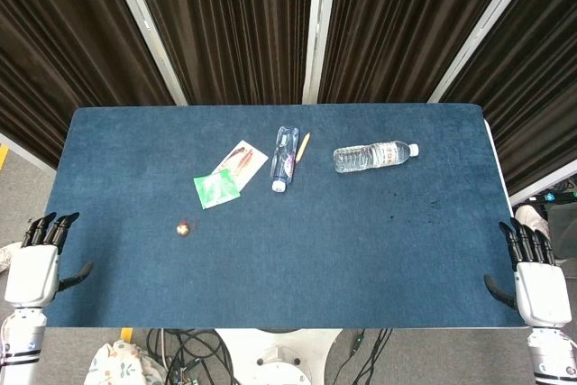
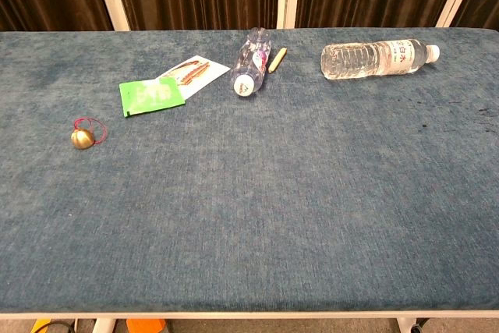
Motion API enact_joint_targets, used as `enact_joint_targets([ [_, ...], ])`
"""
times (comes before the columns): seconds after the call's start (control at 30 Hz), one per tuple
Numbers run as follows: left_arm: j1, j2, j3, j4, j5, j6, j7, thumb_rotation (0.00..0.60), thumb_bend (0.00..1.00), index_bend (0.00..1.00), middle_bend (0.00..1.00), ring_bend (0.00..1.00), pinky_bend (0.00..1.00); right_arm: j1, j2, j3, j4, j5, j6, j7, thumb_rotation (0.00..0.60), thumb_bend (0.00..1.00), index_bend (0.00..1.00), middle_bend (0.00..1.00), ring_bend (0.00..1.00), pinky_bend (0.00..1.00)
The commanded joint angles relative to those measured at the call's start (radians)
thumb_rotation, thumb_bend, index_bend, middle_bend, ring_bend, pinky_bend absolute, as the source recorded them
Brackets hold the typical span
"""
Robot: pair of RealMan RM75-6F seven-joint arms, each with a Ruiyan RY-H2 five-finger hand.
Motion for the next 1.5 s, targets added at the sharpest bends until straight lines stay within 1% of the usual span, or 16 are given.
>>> enact_joint_targets([
  [0.03,0.001,0.001,-0.005,0.002,-0.005,-0.007,-0.012,0.600,0.17,0.13,0.17,0.07,0.12,0.001,0.000,0.002,0.001,0.004,-0.003,0.002,0.600,0.15,0.00,0.00,0.00,0.01],
  [0.13,-0.006,0.006,-0.009,-0.004,-0.005,-0.025,-0.032,0.600,0.17,0.13,0.17,0.07,0.12,0.003,0.004,0.005,-0.004,0.000,0.001,-0.004,0.600,0.15,0.00,0.00,0.00,0.01],
  [0.27,-0.034,0.025,-0.017,-0.020,-0.008,-0.084,-0.072,0.600,0.17,0.13,0.17,0.07,0.12,0.002,0.009,0.008,-0.012,-0.003,0.009,-0.011,0.600,0.15,0.00,0.00,0.00,0.01],
  [0.37,-0.074,0.028,-0.033,-0.020,-0.003,-0.132,-0.064,0.600,0.17,0.13,0.17,0.07,0.12,0.002,0.016,0.014,-0.021,0.003,0.011,-0.011,0.600,0.15,0.00,0.00,0.00,0.01],
  [0.47,-0.125,0.014,-0.057,-0.011,-0.016,-0.202,-0.074,0.600,0.17,0.14,0.17,0.07,0.12,0.002,0.026,0.017,-0.033,0.002,0.017,-0.018,0.600,0.15,0.00,0.00,0.00,0.01],
  [0.63,-0.222,-0.030,-0.102,0.054,-0.089,-0.378,-0.190,0.600,0.17,0.15,0.18,0.07,0.12,0.001,0.044,0.018,-0.052,-0.007,0.024,-0.031,0.600,0.15,0.00,0.00,0.00,0.01],
  [0.7,-0.256,-0.058,-0.111,0.094,-0.098,-0.425,-0.215,0.600,0.17,0.16,0.19,0.07,0.12,0.002,0.050,0.021,-0.054,-0.005,0.024,-0.033,0.600,0.15,0.00,0.00,0.00,0.01],
  [0.83,-0.303,-0.112,-0.114,0.146,-0.112,-0.492,-0.227,0.600,0.17,0.20,0.21,0.07,0.12,0.006,0.058,0.025,-0.059,0.002,0.016,-0.032,0.600,0.15,0.00,0.00,0.00,0.01],
  [0.97,-0.339,-0.160,-0.115,0.195,-0.126,-0.537,-0.226,0.600,0.17,0.20,0.22,0.07,0.11,0.008,0.053,0.023,-0.055,0.003,0.012,-0.030,0.600,0.15,0.00,0.00,0.00,0.01],
  [1.1,-0.359,-0.185,-0.115,0.225,-0.138,-0.562,-0.227,0.600,0.17,0.24,0.22,0.07,0.12,0.009,0.043,0.019,-0.043,0.006,0.003,-0.027,0.600,0.15,0.00,0.00,0.00,0.01],
  [1.37,-0.378,-0.204,-0.107,0.231,-0.138,-0.568,-0.210,0.600,0.17,0.33,0.22,0.07,0.12,0.009,0.034,0.016,-0.019,0.014,-0.005,-0.009,0.600,0.15,0.00,0.00,0.00,0.01],
  [1.5,-0.390,-0.215,-0.103,0.236,-0.142,-0.580,-0.203,0.600,0.18,0.35,0.23,0.07,0.12,0.006,0.031,0.015,-0.012,0.016,-0.003,-0.001,0.600,0.15,0.00,0.00,0.00,0.01],
])
